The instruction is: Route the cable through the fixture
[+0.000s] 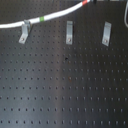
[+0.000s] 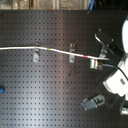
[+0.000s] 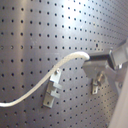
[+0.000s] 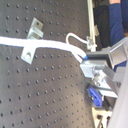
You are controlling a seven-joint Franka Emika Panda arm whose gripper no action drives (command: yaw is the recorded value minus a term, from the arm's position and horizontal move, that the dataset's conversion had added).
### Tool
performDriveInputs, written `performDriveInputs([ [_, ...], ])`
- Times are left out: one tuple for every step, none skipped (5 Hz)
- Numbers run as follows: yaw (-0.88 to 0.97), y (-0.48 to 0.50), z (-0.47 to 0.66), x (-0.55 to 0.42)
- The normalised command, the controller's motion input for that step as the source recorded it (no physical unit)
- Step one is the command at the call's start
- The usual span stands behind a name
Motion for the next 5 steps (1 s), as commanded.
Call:
performDriveInputs([
  [0.44, 0.317, 0.07, -0.284],
  [0.5, 0.301, 0.0, -0.234],
  [0.4, 0.158, 0.04, -0.245],
  [-0.19, -0.216, 0.16, -0.448],
  [-0.53, -0.251, 0.1, -0.21],
])
